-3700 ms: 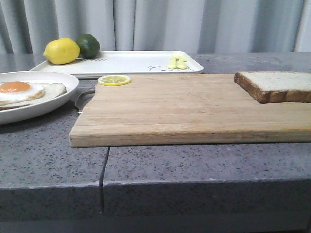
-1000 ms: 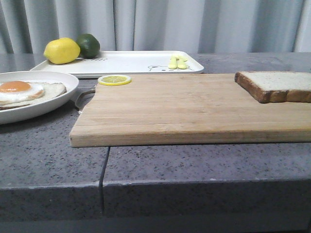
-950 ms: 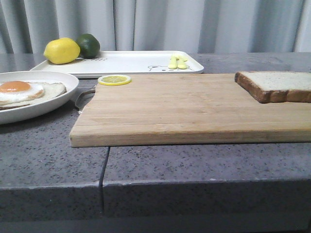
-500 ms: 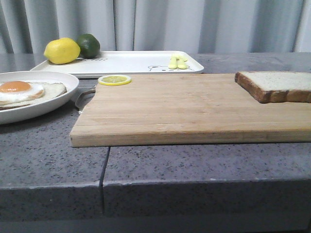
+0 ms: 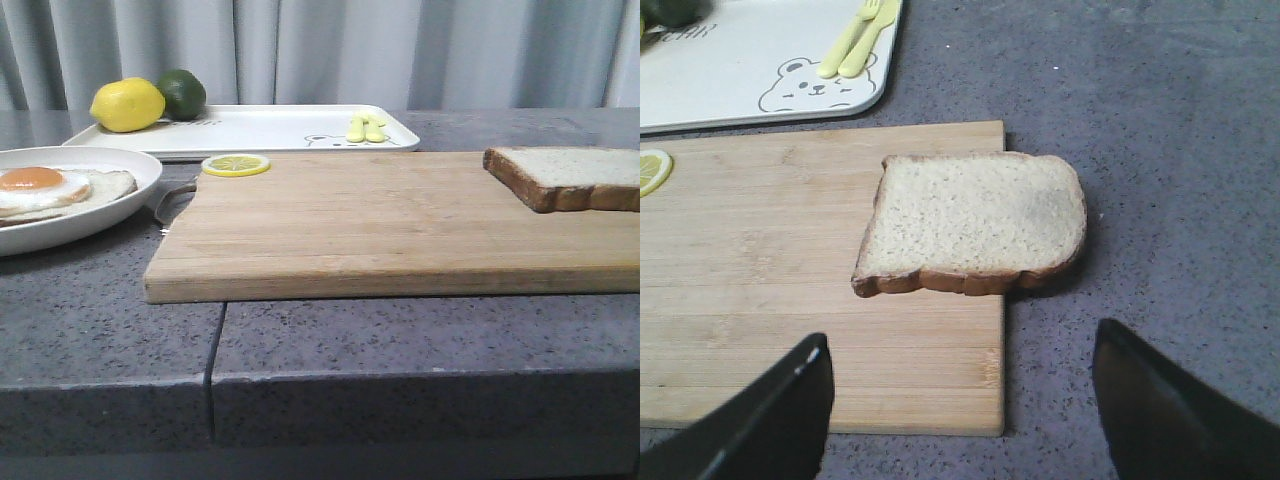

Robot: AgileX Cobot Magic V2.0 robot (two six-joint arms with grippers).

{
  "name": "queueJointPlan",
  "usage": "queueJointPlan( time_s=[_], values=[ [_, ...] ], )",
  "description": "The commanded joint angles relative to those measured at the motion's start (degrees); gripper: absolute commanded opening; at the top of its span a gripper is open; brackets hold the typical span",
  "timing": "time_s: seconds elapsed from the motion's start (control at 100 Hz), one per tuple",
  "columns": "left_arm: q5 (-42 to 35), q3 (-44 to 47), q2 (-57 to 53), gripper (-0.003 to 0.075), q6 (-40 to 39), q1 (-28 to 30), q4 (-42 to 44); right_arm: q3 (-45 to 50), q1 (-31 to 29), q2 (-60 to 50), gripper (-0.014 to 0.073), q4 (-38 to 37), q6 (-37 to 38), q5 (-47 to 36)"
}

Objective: Place bread and move sandwich to tray

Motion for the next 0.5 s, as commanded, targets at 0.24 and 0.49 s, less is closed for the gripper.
queueJointPlan(
  time_s=[0.24, 0.49],
  values=[
    [-3.55, -2.02, 0.37, 0.0436, 0.00, 0.05, -1.23, -2.20, -0.23, 0.68, 0.0542, 0.35, -0.22, -4.66],
    [-3.55, -2.02, 0.37, 0.0418, 0.00, 0.05, -1.23, -2.20, -0.23, 0.68, 0.0542, 0.35, -0.22, -6.30]
  ],
)
